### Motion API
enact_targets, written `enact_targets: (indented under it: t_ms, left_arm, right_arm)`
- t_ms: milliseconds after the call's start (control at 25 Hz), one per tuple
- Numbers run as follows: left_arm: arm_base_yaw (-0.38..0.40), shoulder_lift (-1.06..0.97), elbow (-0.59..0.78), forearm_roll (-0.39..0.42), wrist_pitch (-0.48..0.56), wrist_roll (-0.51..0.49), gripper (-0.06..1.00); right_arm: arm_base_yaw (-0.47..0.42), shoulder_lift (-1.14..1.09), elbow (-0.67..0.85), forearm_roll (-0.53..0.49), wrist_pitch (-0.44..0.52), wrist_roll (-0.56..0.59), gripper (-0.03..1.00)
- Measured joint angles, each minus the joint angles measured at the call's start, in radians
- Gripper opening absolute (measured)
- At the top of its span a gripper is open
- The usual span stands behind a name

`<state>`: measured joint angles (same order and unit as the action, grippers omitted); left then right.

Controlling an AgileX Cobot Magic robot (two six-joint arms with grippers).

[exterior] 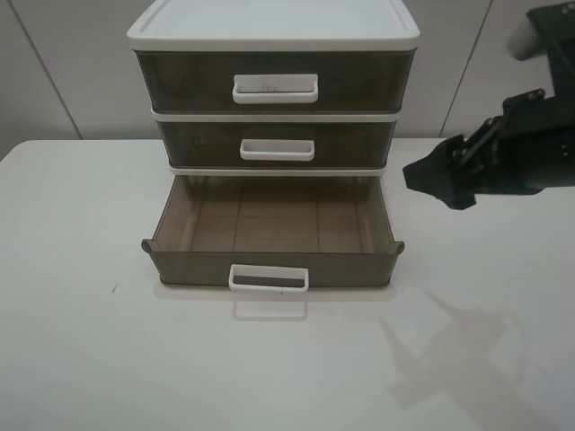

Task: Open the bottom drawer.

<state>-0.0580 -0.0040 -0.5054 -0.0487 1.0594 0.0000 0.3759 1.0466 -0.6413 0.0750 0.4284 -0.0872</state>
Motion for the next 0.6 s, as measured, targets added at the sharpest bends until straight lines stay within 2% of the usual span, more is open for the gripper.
enact_targets:
  t_ms: [80, 200, 360, 600]
  left_arm:
    - [0.0, 0.0, 0.0, 0.0, 0.0, 0.0, 0.74]
    - [0.0, 0.0, 0.0, 0.0, 0.0, 0.0, 0.74]
    - [0.0, 0.0, 0.0, 0.0, 0.0, 0.0, 0.74]
    - [0.0, 0.0, 0.0, 0.0, 0.0, 0.0, 0.74]
  right_arm:
    - [-0.037, -0.045, -0.029, -0.096, 0.101, 0.108, 0.74]
    - [-0.087, -0.123, -0.06, -0.177, 0.22, 0.202, 0.75]
    - [-0.136, -0.26, -0.064, -0.204, 0.323, 0.229, 0.75]
    - [-0.14, -0.482, -0.064, -0.207, 0.504, 0.232, 0.75]
